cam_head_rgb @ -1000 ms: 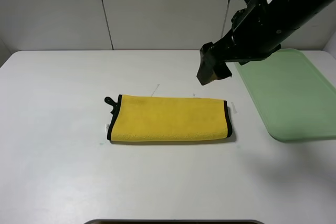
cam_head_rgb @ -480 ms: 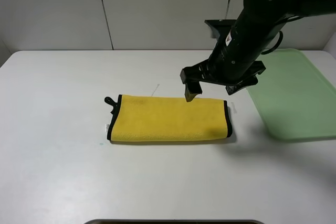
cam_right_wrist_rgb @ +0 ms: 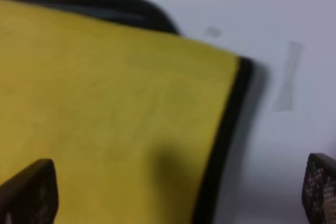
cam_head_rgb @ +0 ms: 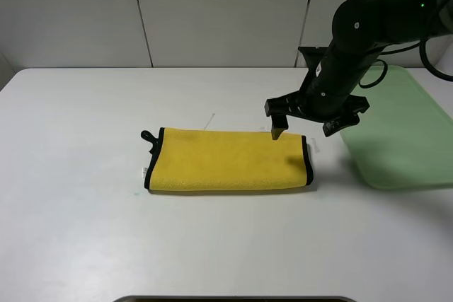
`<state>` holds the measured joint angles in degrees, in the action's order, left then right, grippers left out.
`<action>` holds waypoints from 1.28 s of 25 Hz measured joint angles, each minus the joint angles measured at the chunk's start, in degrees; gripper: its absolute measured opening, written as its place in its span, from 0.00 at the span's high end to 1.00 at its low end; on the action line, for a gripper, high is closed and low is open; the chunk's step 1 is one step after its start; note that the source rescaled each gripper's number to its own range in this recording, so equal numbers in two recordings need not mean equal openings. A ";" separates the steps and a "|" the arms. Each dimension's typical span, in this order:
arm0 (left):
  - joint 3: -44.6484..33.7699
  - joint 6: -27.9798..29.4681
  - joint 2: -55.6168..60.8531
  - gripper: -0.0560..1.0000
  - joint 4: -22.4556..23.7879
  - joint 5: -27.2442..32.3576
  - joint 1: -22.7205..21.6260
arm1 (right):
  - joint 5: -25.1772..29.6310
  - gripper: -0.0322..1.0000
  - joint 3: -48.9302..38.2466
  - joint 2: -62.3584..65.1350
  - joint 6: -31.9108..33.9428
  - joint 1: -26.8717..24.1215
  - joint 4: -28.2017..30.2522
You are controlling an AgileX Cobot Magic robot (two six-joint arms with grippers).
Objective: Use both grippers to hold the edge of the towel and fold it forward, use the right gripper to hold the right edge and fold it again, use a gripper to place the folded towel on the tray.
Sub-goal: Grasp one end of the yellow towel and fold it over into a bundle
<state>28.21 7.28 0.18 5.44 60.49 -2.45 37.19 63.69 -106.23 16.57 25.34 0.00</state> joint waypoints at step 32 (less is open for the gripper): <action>0.00 0.00 0.00 0.00 0.00 0.00 0.00 | -3.55 0.00 0.58 -11.67 -6.44 -1.63 1.91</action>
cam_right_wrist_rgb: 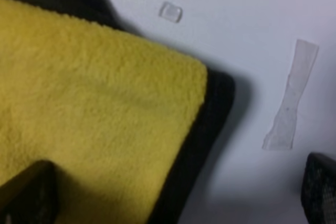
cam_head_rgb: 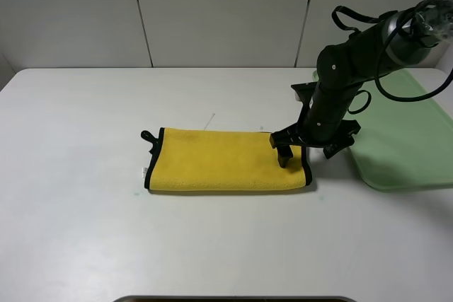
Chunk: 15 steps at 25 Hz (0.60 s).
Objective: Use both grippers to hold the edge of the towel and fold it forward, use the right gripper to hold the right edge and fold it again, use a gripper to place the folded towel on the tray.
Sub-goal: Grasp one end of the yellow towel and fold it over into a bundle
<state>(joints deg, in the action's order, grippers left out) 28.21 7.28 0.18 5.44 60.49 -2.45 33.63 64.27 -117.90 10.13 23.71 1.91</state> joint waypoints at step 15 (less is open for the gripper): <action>0.00 0.00 0.00 0.00 0.00 0.00 0.00 | -1.03 0.88 0.69 -1.06 -0.43 0.47 -3.64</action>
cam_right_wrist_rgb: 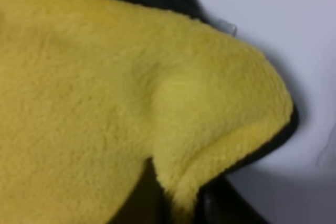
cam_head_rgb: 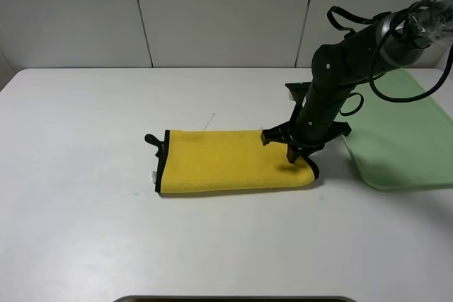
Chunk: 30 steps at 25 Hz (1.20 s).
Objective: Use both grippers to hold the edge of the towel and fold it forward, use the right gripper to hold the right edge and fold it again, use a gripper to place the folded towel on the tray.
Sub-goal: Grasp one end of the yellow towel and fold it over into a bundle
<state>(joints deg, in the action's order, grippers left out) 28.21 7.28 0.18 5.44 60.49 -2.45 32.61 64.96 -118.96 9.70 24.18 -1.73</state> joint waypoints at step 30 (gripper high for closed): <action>0.00 -0.07 0.00 0.00 0.00 0.00 0.00 | 20.76 0.92 27.36 0.41 -8.56 0.00 16.89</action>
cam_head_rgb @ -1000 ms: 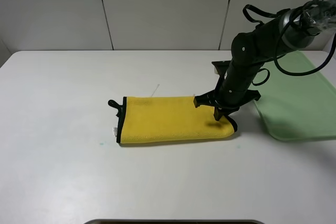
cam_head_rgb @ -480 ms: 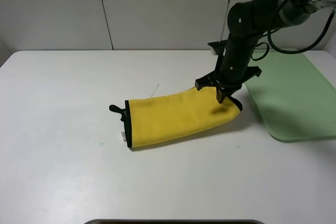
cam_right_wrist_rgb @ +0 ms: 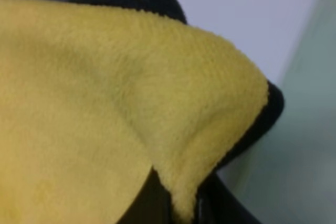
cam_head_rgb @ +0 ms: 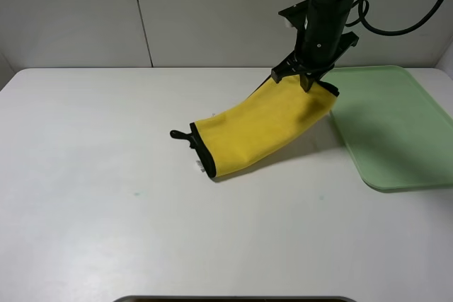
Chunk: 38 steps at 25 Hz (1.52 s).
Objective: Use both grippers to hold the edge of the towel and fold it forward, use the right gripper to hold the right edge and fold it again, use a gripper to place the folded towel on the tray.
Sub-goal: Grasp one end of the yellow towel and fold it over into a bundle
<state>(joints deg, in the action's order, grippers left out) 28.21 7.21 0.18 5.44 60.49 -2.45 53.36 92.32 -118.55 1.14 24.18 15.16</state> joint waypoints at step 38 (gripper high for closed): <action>0.00 0.00 0.00 0.00 0.00 0.00 0.00 | 7.11 0.92 2.51 -4.05 2.36 6.94 0.19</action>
<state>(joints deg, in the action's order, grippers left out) 28.21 7.21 0.18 5.44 60.49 -2.45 60.47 94.83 -122.60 3.50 31.12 15.36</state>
